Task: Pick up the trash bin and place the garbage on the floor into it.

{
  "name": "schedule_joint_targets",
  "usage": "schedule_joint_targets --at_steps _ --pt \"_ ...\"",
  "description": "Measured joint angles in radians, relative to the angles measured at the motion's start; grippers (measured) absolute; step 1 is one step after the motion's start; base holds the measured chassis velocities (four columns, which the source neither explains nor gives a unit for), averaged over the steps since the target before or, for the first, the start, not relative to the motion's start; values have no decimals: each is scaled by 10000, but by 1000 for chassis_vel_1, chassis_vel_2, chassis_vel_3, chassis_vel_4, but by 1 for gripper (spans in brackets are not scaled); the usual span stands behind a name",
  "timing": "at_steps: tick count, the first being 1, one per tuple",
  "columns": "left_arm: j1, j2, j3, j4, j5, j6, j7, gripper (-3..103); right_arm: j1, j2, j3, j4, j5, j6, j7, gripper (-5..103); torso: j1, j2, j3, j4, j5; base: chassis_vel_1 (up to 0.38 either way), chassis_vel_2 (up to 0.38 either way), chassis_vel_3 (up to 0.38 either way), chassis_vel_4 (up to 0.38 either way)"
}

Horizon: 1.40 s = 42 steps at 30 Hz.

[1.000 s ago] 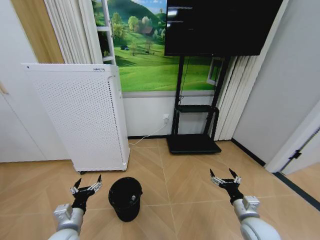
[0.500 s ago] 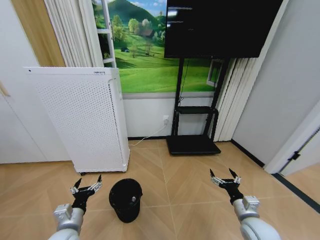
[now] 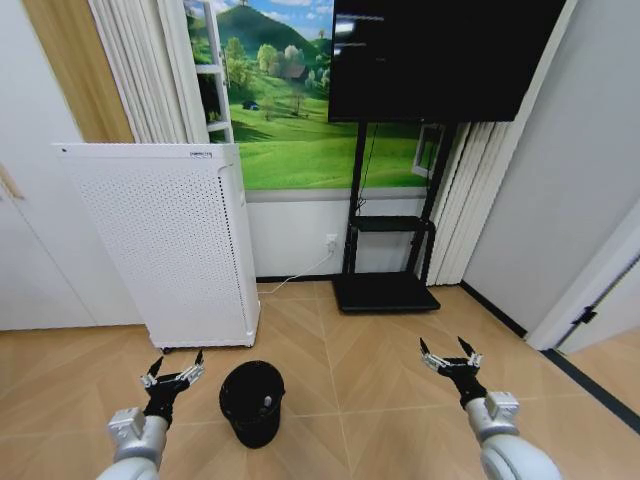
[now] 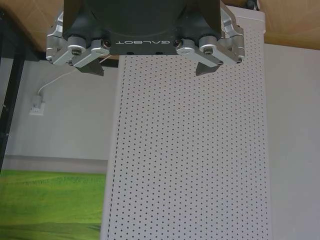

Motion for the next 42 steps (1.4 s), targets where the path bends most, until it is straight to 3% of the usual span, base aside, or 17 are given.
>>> schedule_joint_targets --at_steps 42 --pt "0 0 0 1 0 0 0 100 1 -1 -1 0 0 0 1 100 591 1744 1154 0 0 0 0 0 0"
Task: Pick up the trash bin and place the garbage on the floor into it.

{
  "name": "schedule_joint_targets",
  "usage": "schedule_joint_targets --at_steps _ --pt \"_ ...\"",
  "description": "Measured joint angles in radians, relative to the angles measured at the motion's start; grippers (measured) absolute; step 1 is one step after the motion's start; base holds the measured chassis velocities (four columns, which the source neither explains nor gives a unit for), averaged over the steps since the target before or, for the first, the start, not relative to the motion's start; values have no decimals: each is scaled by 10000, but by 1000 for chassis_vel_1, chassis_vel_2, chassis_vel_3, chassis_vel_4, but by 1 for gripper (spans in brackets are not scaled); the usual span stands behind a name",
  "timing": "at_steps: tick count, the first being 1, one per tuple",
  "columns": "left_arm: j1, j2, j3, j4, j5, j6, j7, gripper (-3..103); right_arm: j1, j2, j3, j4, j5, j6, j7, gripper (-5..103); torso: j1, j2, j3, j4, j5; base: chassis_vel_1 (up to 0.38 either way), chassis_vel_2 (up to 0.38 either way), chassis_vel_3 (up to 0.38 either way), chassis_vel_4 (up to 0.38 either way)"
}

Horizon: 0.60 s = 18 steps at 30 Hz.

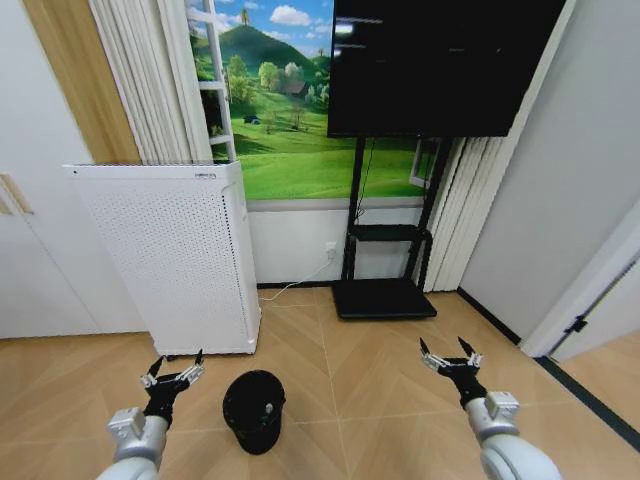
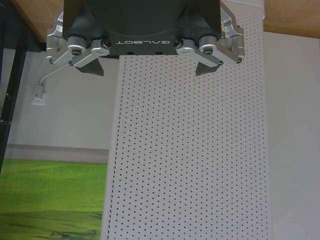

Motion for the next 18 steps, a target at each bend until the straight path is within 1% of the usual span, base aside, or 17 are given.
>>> schedule_joint_targets --at_steps 7,10,12,18 --pt "0 0 0 0 0 0 0 100 0 0 0 0 0 0 0 100 124 325 199 0 0 0 0 0 0" --pt "0 0 0 0 0 0 0 100 -1 0 0 0 0 0 0 100 139 364 224 0 0 0 0 0 0" --pt "0 0 0 0 0 0 0 100 0 0 0 0 0 0 0 100 193 523 329 0 0 0 0 0 0" --pt "0 0 0 0 0 0 0 100 0 0 0 0 0 0 0 100 273 742 469 0 0 0 0 0 0"
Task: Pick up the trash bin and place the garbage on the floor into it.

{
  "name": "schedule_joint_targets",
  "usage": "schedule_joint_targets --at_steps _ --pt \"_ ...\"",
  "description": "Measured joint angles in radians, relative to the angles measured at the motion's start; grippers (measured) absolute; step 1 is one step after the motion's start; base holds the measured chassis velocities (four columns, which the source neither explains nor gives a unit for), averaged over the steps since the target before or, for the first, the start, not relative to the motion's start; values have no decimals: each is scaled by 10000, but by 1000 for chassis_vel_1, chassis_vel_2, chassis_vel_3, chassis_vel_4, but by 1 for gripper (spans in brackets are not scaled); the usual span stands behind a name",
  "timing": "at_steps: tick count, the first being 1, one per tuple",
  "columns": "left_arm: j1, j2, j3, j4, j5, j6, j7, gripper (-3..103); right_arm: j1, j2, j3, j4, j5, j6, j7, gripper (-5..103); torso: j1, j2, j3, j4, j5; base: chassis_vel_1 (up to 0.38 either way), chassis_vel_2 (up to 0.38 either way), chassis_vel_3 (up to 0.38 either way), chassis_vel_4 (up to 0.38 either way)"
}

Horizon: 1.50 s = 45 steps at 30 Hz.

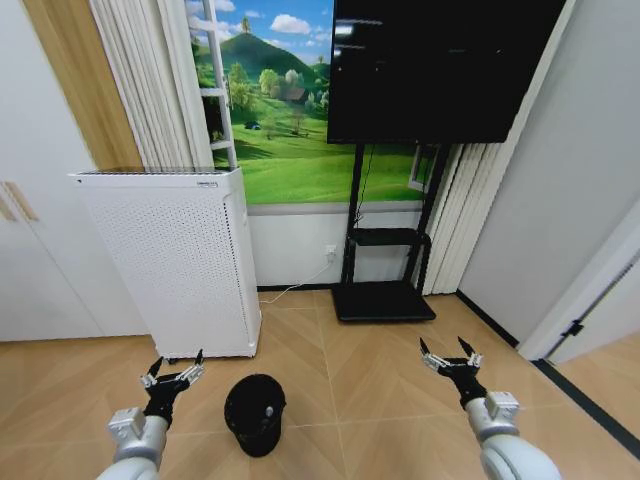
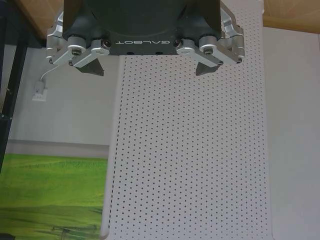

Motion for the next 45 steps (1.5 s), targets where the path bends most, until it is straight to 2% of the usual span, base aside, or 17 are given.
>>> schedule_joint_targets --at_steps 9,23,30,33,34,36,40,41,42,45 --pt "0 0 0 0 0 0 0 100 0 0 0 0 0 0 0 100 89 230 140 0 0 0 0 0 0" --pt "-1 0 0 0 0 -1 0 100 2 0 0 0 0 0 0 100 79 200 120 0 1 48 -46 -51 48" --pt "-2 0 1 0 0 -1 0 100 0 -1 0 -1 1 0 0 100 71 179 107 -1 5 199 -209 -201 203" --pt "-1 0 1 0 0 -1 0 100 0 -1 0 0 0 0 0 100 68 170 101 1 -5 230 -250 -273 263" --pt "-1 1 0 0 0 -2 0 100 0 -1 -1 -1 0 0 0 100 66 166 98 1 9 294 -301 -288 281" --pt "-1 0 1 0 -1 -2 0 100 0 -1 -1 0 0 0 0 100 65 162 97 1 -5 280 -301 -288 302" --pt "-1 1 0 -1 -1 -2 0 100 0 -1 -2 -1 1 0 0 100 62 154 92 -1 9 324 -336 -322 337" --pt "-1 1 1 0 -1 -2 0 100 0 -2 0 -1 0 0 1 100 58 151 89 0 -9 341 -381 -333 367" --pt "-1 1 1 0 -1 -2 0 100 0 -2 0 -1 0 0 1 100 58 151 89 0 -9 341 -381 -333 367" --pt "0 0 1 0 -1 -2 -1 100 0 -2 -1 -2 0 0 0 100 58 147 88 0 2 349 -390 -364 381"
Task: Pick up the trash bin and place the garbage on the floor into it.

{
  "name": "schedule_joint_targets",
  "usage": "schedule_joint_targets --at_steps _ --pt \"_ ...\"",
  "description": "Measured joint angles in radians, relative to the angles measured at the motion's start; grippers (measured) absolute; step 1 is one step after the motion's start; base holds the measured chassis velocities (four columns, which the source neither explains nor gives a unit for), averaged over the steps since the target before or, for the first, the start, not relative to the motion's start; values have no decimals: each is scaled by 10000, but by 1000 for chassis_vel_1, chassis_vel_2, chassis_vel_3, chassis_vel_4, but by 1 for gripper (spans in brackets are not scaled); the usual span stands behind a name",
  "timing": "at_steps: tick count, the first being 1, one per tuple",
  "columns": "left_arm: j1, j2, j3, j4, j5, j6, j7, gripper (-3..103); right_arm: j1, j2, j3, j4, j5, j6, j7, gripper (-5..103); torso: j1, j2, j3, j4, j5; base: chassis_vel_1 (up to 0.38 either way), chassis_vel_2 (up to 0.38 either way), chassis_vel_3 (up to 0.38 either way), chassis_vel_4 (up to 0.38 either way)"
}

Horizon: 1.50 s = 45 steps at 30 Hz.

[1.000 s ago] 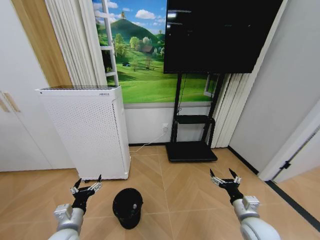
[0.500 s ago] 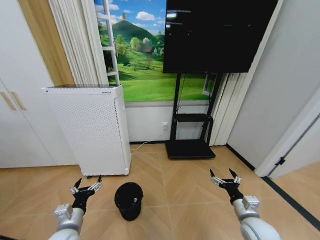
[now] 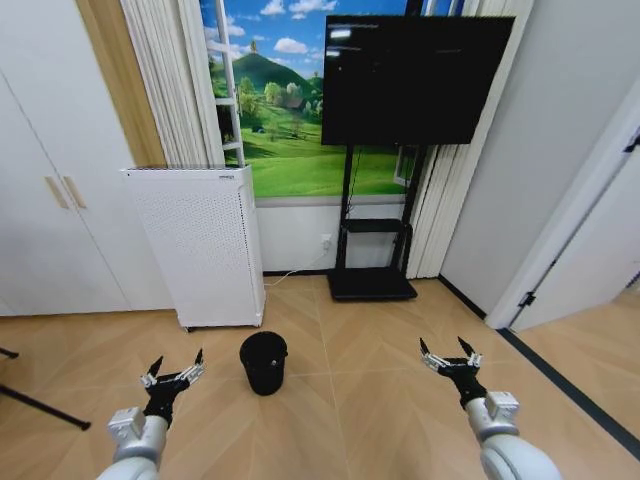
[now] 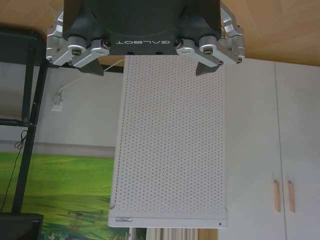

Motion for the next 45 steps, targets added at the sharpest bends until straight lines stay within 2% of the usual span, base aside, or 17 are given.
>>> schedule_joint_targets --at_steps 2,3,6,7,8,9,12,13,16,19,22,28,33,45 --pt "-1 1 -5 -2 1 -1 0 100 0 1 -1 0 0 0 -1 100 -3 0 -4 -1 4 370 -361 -360 353" --pt "-1 0 -2 -1 0 0 2 100 0 0 2 1 0 0 0 100 -3 -3 -5 0 -8 386 -366 -402 359" --pt "-1 1 -5 -3 1 -1 -2 100 0 0 0 0 0 0 -1 100 -3 -7 -7 2 9 377 -348 -386 360" --pt "0 0 0 -1 0 0 3 100 -1 0 3 0 0 0 0 100 -3 -8 -7 -3 -16 333 -362 -298 365" --pt "0 0 0 -1 0 0 3 100 -1 0 3 0 0 0 0 100 -3 -8 -7 -3 -16 333 -362 -298 365" --pt "-1 1 -2 -2 0 0 -1 100 0 0 0 0 0 0 -2 100 -3 -9 -7 0 1 353 -317 -298 333" --pt "0 1 -3 -3 1 0 7 100 -1 1 0 0 0 0 -1 100 -4 -11 -9 0 8 341 -326 -336 302" --pt "1 0 -2 -1 0 1 -1 100 -1 0 1 0 0 0 -1 100 -8 -11 -11 -1 -9 236 -290 -270 286" --pt "1 0 -3 -2 0 2 0 100 -2 2 1 0 0 0 -1 100 -12 -11 -14 0 6 193 -136 -202 212" --pt "1 0 -3 -1 0 1 0 100 -1 1 1 1 0 0 -1 100 -12 -14 -14 -1 -9 75 -13 -118 97" --pt "-3 0 0 -2 0 1 6 100 -1 1 1 0 0 0 1 100 -8 -18 -12 -10 5 -45 -42 -29 -50" --pt "-2 0 0 -2 0 1 5 100 6 1 1 0 0 0 1 100 0 -24 -10 8 -1 -44 30 86 -59" --pt "-1 0 0 -2 0 1 4 100 2 0 2 0 0 0 1 100 -5 -23 -14 -4 -2 34 6 -43 -27" --pt "-1 0 -4 0 0 1 -2 100 2 1 0 1 0 0 0 100 -7 -23 -15 1 -4 76 54 -79 -60"
